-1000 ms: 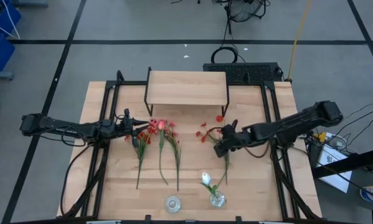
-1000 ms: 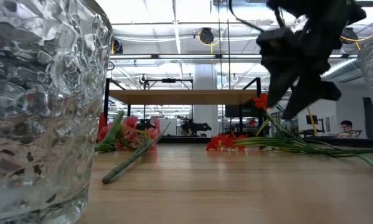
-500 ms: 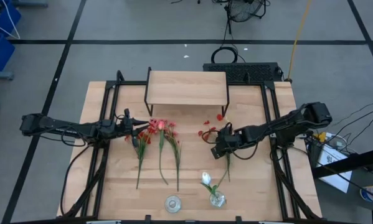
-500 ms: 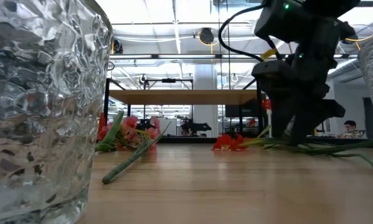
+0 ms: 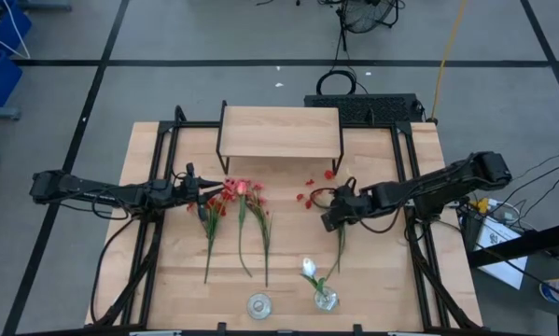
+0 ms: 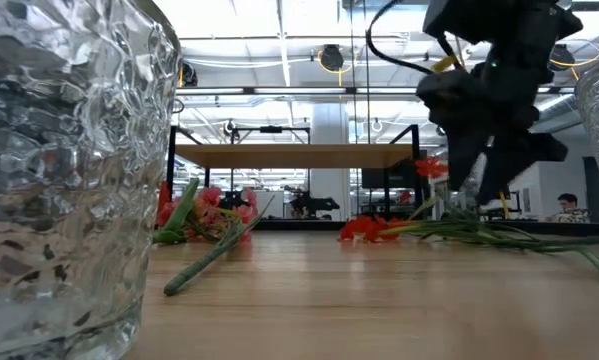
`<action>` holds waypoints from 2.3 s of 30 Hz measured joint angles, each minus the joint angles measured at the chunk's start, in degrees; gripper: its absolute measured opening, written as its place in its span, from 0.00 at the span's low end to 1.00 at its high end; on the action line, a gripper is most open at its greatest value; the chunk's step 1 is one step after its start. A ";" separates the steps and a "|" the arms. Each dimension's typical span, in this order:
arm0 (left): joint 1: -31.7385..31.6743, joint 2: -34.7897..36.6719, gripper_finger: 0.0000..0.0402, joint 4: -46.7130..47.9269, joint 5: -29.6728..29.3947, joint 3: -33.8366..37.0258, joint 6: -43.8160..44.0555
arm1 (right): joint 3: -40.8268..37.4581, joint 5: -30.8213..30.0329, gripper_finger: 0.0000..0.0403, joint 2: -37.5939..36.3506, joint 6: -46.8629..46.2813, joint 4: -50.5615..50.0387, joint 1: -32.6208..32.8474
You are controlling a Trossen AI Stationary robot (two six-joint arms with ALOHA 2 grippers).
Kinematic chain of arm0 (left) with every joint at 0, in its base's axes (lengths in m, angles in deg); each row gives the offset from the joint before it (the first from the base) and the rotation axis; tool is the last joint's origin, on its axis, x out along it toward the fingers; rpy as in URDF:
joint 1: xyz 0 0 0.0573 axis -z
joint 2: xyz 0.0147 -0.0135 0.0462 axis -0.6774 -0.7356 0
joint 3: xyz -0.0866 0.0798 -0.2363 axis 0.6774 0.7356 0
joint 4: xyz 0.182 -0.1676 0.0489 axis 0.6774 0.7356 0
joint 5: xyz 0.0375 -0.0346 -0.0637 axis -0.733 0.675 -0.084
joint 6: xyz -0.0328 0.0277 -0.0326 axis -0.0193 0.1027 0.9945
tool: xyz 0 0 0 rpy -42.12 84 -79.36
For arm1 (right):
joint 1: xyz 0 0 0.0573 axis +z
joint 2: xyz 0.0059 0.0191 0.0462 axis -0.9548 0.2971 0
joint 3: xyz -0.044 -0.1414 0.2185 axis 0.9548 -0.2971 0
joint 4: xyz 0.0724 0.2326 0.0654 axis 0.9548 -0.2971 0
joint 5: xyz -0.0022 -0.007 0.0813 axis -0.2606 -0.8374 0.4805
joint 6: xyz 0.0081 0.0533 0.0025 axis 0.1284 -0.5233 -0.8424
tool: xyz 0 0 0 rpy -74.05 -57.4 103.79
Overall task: Pick and place flowers into a vace then onto a shelf
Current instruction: Put the right orange flowers into the right transparent vase
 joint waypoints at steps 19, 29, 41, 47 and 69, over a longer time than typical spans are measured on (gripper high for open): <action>0.01 0.01 0.20 -0.01 0.00 0.00 0.01 | 0.05 2.87 0.51 8.85 6.73 1.84 -1.92; 0.01 0.00 0.20 -0.04 0.00 0.00 0.00 | 0.05 4.40 0.12 8.57 8.50 3.58 -3.60; 0.01 0.00 0.20 0.00 0.00 0.00 0.00 | 0.03 -1.06 0.01 2.08 6.34 4.36 -1.28; 0.00 0.00 0.20 -0.04 -0.02 0.00 0.01 | 0.03 -11.85 0.00 -7.92 5.19 0.39 2.52; 0.00 0.01 0.20 0.00 -0.02 0.00 0.00 | 0.03 -40.55 0.00 -24.56 36.10 22.48 30.21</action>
